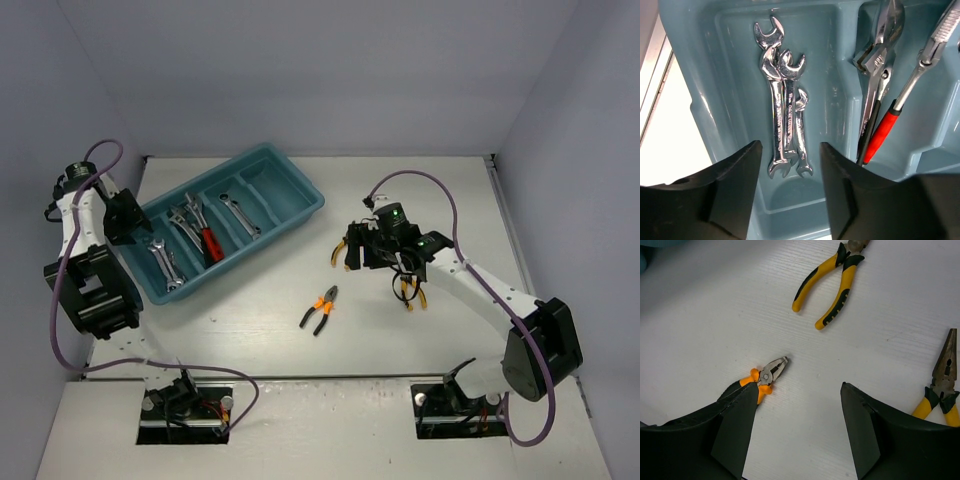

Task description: Sort the tools into containers

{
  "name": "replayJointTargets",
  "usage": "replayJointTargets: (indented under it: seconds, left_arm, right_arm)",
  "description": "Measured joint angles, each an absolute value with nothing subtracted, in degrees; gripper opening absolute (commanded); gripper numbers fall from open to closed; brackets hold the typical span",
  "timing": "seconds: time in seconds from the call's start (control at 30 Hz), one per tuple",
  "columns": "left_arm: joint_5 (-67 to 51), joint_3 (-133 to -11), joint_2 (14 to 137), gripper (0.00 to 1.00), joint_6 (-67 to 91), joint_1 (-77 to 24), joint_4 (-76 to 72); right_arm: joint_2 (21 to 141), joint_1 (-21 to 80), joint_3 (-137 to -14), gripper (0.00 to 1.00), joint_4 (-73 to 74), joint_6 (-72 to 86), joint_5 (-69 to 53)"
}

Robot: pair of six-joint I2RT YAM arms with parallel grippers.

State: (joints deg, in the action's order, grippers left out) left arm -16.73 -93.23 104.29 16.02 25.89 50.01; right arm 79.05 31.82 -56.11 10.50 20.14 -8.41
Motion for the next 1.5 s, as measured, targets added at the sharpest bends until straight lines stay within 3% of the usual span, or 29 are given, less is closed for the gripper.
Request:
replayJointTargets:
  seconds: [0.23,0.5,0.67,0.83,1.0,1.5]
  left_arm:
    - [-14.5,-92.3,96.0,0.55,16.2,17.9,50.1]
    - [-12.1,-87.6,85.3,0.57,18.2,-16.8,48.4]
    - [-10.2,-81.4,88.6,0.64,19.0,-35.5,47.2]
    - [-7.6,-79.4,96.2,0.65,19.6,-46.6,45.9]
    - [-6.1,-79.2,102.3,0.65,19.9,-51.1,43.5]
    - [-4.1,-78.1,108.5,0.61,20.5,-51.2,38.6]
  right_arm:
    - [79.1,30.4,-55.8,0.64,10.5,23.4,-4.5]
    - [79.3,26.1,-55.1,0.64,10.5,25.1,-2.3]
    - [79.2,23.2,-54.4,0.63,10.7,25.0,-1.3]
    - [78.2,20.9,-54.0,0.64,11.5,24.2,-0.2]
    - [76.2,18.7,-53.5,0.64,11.8,23.7,0.2]
    - [74.1,16.9,-50.1,0.64,12.5,23.6,0.3]
